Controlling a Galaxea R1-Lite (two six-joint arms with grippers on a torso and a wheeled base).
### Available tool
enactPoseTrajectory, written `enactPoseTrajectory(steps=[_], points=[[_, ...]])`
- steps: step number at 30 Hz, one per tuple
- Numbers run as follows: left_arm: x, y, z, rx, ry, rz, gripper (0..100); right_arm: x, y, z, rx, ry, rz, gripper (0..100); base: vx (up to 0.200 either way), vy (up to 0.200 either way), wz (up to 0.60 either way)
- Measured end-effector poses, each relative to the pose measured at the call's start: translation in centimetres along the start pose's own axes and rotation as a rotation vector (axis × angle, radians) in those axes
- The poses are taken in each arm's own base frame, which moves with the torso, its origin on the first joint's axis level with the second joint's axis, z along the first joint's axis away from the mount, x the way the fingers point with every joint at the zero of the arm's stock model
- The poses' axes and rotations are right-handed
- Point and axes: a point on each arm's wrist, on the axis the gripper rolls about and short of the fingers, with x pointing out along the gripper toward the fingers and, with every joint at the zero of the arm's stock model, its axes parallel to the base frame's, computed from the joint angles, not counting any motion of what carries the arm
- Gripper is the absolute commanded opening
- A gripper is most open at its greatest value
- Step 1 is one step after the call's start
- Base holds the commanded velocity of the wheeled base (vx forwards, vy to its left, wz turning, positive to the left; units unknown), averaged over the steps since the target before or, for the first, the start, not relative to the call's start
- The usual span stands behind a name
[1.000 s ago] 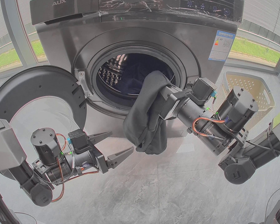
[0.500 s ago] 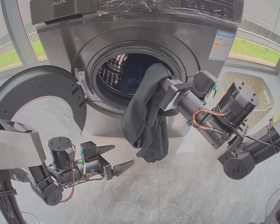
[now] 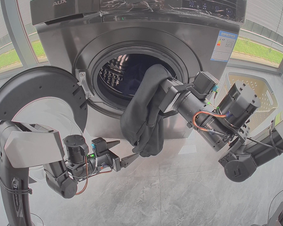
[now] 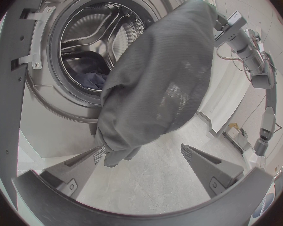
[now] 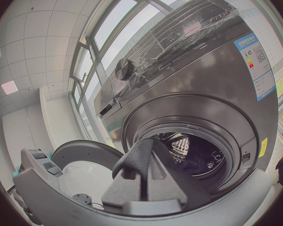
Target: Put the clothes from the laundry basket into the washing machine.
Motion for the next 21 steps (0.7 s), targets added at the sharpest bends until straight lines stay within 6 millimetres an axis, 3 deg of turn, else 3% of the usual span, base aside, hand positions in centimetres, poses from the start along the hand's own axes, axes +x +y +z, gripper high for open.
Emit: enactPoseTrajectory(steps=[10,21], points=[[2.2,2.4,-1.1,-0.004,-0.029,0.037,100,0.0,0.1,-0.1,0.001,0.002,0.003,0,0.000,0.000,0.00],[2.9,1.8,-1.8,-0.003,-0.018,0.007,100,0.0,0.1,-0.1,0.002,0.004,0.004,0,0.000,0.000,0.00]])
